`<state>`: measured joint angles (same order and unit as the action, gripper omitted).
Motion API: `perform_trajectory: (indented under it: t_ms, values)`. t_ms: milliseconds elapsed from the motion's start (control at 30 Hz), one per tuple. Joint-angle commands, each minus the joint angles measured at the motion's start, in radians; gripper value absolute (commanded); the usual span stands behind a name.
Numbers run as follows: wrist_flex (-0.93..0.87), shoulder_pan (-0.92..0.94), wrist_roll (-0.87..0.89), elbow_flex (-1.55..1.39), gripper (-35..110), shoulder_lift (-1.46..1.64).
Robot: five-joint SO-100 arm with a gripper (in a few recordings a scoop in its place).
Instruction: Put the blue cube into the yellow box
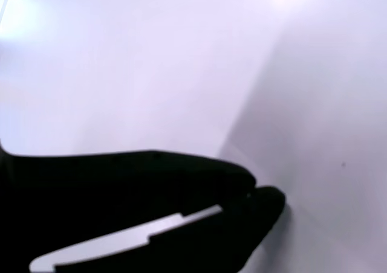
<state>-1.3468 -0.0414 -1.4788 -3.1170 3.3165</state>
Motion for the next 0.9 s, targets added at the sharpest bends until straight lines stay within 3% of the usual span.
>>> perform_trajectory:
  t_ms: [0,867]
  values:
    - [0.002,0.005,-0.021,-0.028,0,0.029]
    - [0.003,-0.009,-0.025,-0.028,0,0.026]
